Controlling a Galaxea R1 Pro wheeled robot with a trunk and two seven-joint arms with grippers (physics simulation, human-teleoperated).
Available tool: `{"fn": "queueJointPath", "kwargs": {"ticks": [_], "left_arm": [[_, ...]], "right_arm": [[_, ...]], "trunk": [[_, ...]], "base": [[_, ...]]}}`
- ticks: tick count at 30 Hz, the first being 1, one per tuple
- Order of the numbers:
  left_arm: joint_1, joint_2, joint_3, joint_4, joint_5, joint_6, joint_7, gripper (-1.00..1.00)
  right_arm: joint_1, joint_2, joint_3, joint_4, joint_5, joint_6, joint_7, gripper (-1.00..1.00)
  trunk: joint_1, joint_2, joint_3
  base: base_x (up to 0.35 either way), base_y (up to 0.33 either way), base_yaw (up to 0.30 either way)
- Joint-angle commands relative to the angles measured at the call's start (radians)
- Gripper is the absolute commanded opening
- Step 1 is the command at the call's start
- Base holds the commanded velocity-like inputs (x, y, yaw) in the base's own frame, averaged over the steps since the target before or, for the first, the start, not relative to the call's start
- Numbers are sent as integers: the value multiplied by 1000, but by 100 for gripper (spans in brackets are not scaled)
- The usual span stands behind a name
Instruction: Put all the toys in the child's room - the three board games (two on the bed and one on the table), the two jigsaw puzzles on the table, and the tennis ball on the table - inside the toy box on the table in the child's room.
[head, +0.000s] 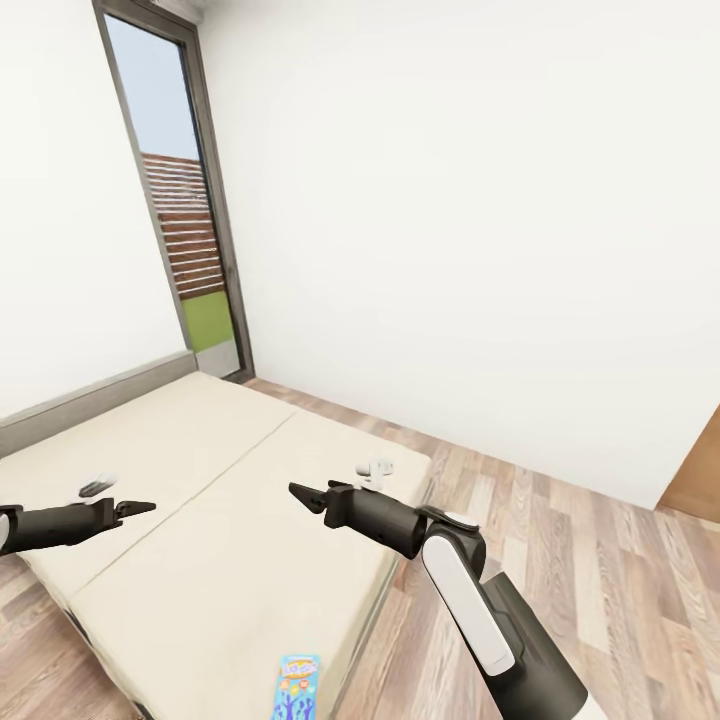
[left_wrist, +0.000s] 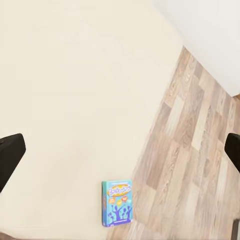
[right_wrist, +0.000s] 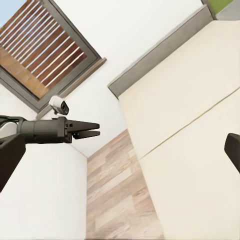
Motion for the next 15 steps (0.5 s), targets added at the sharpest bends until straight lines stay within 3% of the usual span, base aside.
{"fn": "queueJointPath", "kwargs": {"ticks": [1, 7, 15], "left_arm": [[-1, 0, 1, 0, 5, 9, 0, 100], [-1, 0, 1, 0, 5, 10, 0, 100], [-1, 0, 2, 0, 6, 10, 0, 100]], "right_arm": [[-1, 0, -1, 0, 0, 5, 2, 100], [-1, 0, -1, -1, 0, 5, 2, 100], [-1, 0, -1, -2, 0, 4, 2, 100]], "trunk": [[1, -2, -2], [1, -2, -2], [1, -2, -2]], "base": [[1, -158, 164], [0, -180, 175], [0, -46, 48]]}}
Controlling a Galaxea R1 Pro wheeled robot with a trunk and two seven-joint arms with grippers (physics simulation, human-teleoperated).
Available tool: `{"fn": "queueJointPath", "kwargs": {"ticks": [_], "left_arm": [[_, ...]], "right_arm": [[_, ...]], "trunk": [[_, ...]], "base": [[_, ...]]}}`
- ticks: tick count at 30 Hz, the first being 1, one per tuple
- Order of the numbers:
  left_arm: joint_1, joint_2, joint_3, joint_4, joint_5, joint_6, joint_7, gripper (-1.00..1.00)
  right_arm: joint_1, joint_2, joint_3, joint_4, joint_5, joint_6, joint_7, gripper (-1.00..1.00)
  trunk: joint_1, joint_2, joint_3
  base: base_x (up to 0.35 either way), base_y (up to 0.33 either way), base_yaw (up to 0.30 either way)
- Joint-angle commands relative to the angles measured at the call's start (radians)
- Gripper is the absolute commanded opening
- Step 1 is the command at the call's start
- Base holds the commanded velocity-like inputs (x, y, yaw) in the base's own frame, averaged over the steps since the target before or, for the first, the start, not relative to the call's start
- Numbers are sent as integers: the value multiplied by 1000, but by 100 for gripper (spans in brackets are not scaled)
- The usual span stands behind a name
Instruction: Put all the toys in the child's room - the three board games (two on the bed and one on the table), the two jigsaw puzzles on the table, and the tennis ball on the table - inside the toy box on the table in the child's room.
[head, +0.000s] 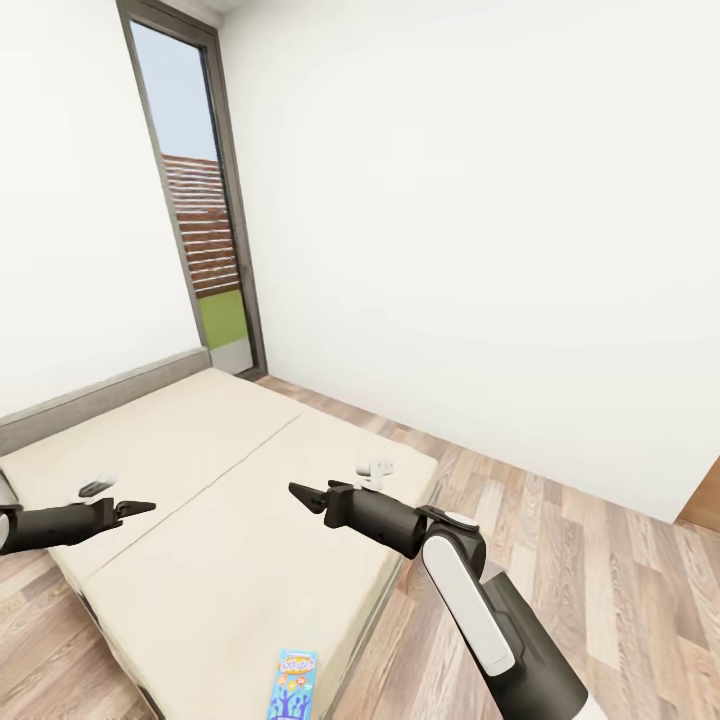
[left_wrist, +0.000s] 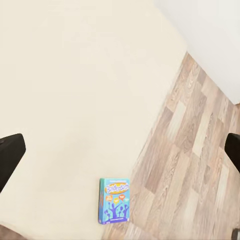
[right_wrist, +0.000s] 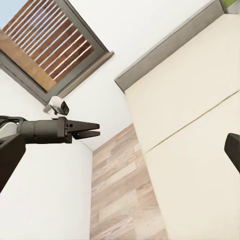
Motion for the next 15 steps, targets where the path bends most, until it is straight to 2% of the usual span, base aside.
{"fn": "queueJointPath", "kwargs": {"ticks": [1, 15], "left_arm": [[-1, 0, 1, 0, 5, 9, 0, 100], [-1, 0, 1, 0, 5, 8, 0, 100]], "right_arm": [[-1, 0, -1, 0, 0, 5, 2, 100], [-1, 1, -1, -4, 0, 4, 2, 100]], "trunk": [[1, -2, -2], [1, -2, -2]], "base": [[0, -15, 15], [0, -15, 4]]}}
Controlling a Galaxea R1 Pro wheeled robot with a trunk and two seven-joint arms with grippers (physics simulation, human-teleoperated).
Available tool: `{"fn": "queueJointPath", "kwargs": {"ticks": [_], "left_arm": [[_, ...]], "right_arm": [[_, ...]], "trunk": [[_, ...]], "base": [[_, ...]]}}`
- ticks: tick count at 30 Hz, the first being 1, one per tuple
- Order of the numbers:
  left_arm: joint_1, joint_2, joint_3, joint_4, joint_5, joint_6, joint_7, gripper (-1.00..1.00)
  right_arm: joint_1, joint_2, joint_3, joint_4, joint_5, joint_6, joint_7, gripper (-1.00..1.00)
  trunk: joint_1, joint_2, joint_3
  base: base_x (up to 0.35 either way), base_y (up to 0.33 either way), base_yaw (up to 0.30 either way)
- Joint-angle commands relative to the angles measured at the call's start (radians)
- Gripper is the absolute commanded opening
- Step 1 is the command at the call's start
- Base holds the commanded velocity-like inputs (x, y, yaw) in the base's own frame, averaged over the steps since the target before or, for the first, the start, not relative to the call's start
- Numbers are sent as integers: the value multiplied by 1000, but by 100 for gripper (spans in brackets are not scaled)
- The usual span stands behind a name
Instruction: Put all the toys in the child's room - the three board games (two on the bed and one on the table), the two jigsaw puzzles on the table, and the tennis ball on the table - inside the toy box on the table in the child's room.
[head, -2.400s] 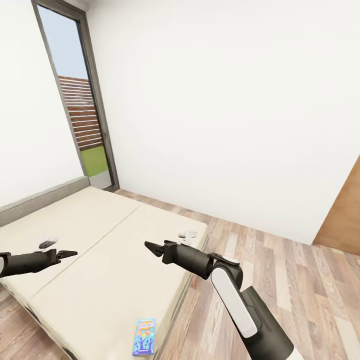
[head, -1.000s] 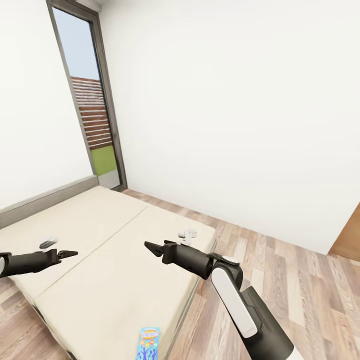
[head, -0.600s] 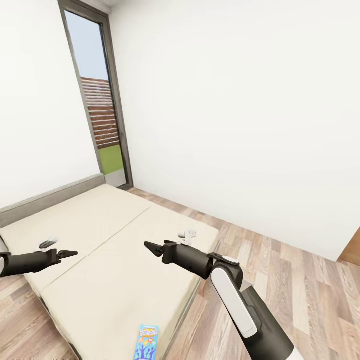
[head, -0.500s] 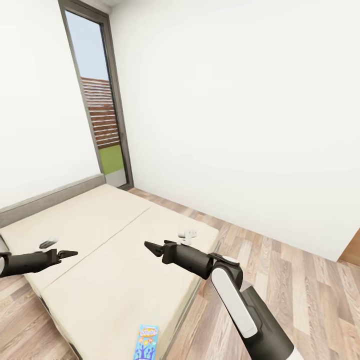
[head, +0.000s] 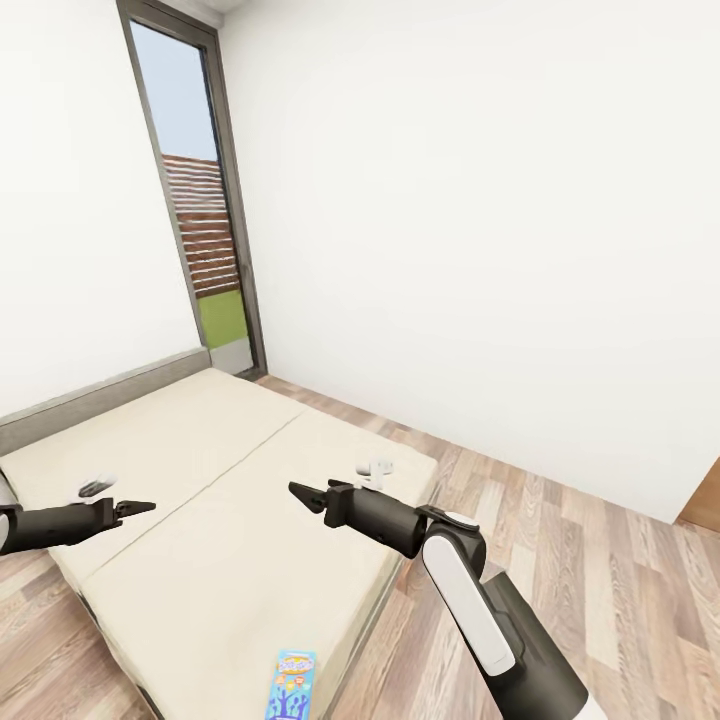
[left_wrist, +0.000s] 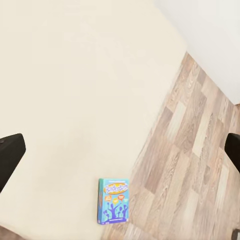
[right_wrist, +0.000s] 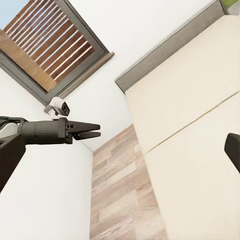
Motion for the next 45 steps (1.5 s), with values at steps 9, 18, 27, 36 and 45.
{"fn": "queueJointPath", "kwargs": {"ticks": [9, 18, 27, 36, 45], "left_arm": [[-1, -1, 0, 0, 6, 10, 0, 100], [-1, -1, 1, 0, 6, 10, 0, 100], [-1, 0, 1, 0, 7, 8, 0, 100], [-1, -1, 0, 0, 7, 9, 0, 100], [-1, -1, 0, 0, 7, 8, 0, 100]], "right_arm": [[-1, 0, -1, -2, 0, 5, 2, 100], [-1, 0, 0, -2, 0, 5, 2, 100], [-1, 0, 0, -2, 0, 5, 2, 100], [-1, 0, 0, -2, 0, 5, 2, 100], [-1, 0, 0, -2, 0, 5, 2, 100]], "trunk": [[1, -2, -2], [1, -2, -2], [1, -2, -2], [1, -2, -2], [1, -2, -2]], "base": [[0, -173, 0], [0, -45, 0], [56, -5, 0], [55, 0, 0], [7, 0, 0]]}}
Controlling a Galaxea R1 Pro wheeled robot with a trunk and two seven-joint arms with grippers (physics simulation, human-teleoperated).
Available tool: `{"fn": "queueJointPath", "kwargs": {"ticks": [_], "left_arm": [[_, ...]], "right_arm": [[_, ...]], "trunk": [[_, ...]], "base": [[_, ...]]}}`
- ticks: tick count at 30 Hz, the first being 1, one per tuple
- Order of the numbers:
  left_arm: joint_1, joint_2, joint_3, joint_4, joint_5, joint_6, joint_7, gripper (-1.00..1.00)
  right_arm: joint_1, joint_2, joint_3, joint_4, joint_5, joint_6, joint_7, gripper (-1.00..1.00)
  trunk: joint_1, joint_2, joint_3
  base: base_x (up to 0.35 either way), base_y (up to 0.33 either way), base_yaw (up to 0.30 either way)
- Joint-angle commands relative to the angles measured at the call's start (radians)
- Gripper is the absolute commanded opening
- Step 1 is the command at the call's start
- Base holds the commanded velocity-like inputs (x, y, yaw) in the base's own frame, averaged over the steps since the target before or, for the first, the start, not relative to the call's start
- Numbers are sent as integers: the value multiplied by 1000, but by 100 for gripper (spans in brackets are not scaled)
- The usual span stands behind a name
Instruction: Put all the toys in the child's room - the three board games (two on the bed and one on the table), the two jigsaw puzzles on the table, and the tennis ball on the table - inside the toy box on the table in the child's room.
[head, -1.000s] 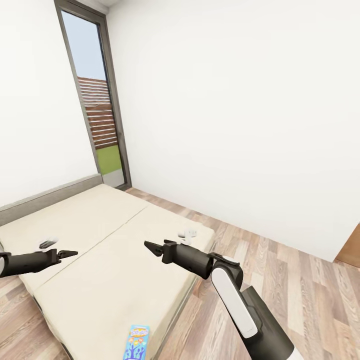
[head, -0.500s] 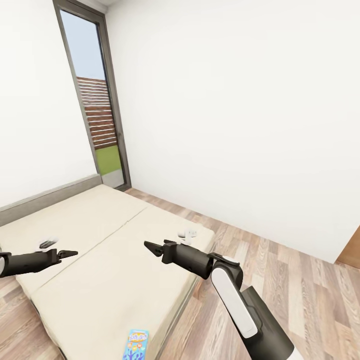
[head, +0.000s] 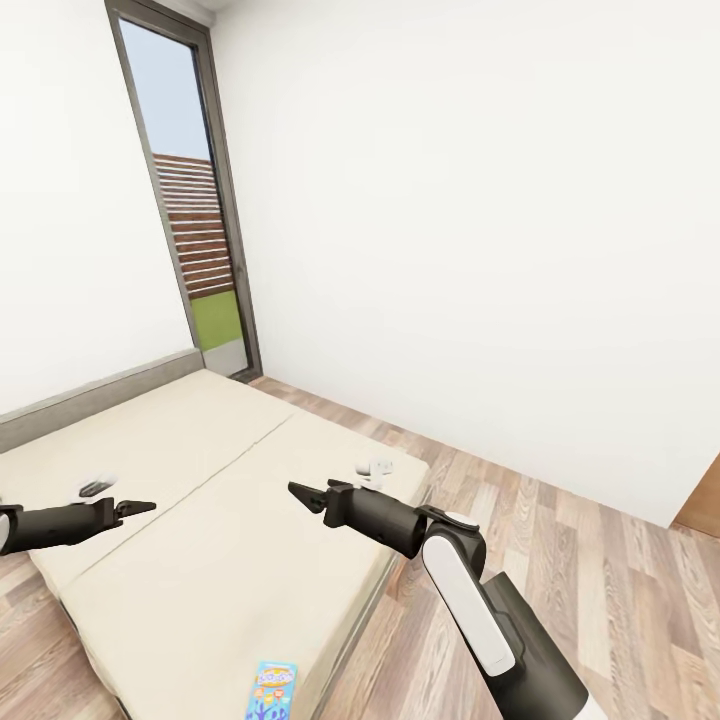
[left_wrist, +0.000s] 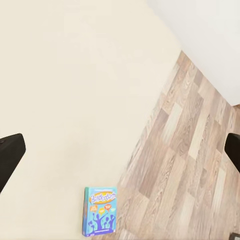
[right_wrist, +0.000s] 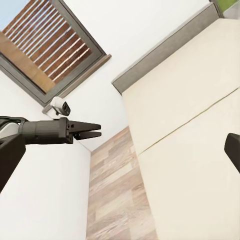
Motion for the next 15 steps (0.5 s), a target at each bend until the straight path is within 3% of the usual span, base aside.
{"fn": "queueJointPath", "kwargs": {"ticks": [1, 8, 15], "left_arm": [[-1, 0, 1, 0, 6, 9, 0, 100], [-1, 0, 1, 0, 6, 10, 0, 100], [-1, 0, 1, 0, 6, 10, 1, 100]], "right_arm": [[-1, 0, -1, 0, 0, 5, 2, 100], [-1, 0, -1, -1, 0, 5, 2, 100], [-1, 0, -1, -2, 0, 5, 3, 100]], "trunk": [[1, -2, -2], [1, -2, -2], [1, -2, -2]], "base": [[2, -8, 0], [1, -133, 21], [0, -80, 126]]}}
